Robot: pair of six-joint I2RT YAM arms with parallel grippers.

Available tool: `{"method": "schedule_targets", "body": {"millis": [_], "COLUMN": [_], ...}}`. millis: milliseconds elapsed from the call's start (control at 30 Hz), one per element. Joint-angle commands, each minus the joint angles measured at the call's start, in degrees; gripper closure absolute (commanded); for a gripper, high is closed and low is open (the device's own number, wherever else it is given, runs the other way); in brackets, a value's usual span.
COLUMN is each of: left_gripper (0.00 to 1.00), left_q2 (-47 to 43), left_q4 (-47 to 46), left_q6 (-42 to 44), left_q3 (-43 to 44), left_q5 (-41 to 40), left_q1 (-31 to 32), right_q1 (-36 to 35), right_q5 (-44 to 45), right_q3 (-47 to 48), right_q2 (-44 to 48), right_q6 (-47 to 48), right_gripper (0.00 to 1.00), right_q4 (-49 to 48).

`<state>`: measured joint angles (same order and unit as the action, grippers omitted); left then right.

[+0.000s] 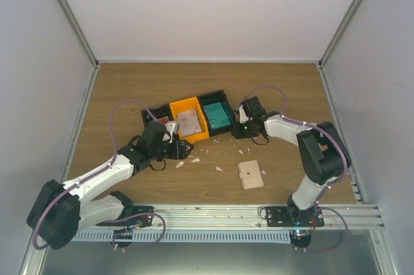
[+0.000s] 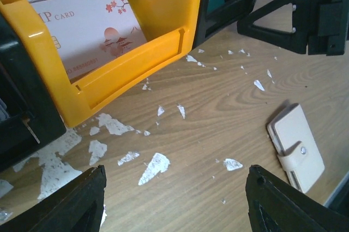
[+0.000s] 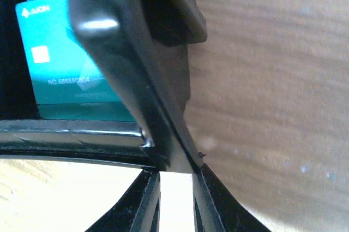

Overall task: Put the credit cards into the card holder
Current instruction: Move the storage box to the center of the board, then open the card holder at the center of the board.

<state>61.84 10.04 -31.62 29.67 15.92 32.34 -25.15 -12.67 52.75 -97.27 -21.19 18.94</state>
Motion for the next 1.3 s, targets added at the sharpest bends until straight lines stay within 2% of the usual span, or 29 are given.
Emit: {"method": "schedule_targets", "body": {"millis": [0,100,333,467,600,767,967,1100,1267], "left_gripper": [0.28,0.28,0.25,0.23,0.23,0.23,0.23,0.24,0.27], "left_q2": [1.92,2.04,-2.20,-3.29,-2.99,-1.77,-0.41,1.19,4.94], "left_q4": [-4.60,-5.98,-11.54,-11.10,-10.62,-10.81,-11.27,-12.11,-12.68], "left_q6": [2.15,3.07,4.32,4.94,4.99,3.60,2.04,0.66,-1.50], "left_q3": [1.44,1.39,-1.45,-1.55,-1.63,-1.59,-2.69,-3.21,-2.01], "left_q5": [-2.46,-2.24,1.33,2.49,5.36,9.92,12.07,12.76,11.44], "left_q1": [-0.78,-0.78,-0.78,-0.76,-0.78,-0.62,0.54,1.73,5.53], "right_q1": [-1.06,-2.28,-9.11,-12.19,-13.39,-14.33,-14.54,-14.58,-14.75], "right_q5": [1.46,8.06,22.94,25.21,21.27,12.38,1.17,-3.57,-6.53], "right_q3": [3.55,3.39,-3.09,-6.14,-10.50,-16.18,-22.56,-26.34,-29.71], "right_q2": [-1.75,0.79,14.42,20.75,25.42,29.53,33.00,33.43,28.67], "right_q6": [1.33,-1.81,-14.36,-23.15,-28.67,-30.71,-31.35,-33.46,-35.19], "right_gripper": [0.81,0.71,0.45,0.41,0.43,0.50,0.51,0.55,0.59], "right_q4": [-2.82,2.61,21.19,32.15,35.44,32.43,23.88,12.66,-3.84]}}
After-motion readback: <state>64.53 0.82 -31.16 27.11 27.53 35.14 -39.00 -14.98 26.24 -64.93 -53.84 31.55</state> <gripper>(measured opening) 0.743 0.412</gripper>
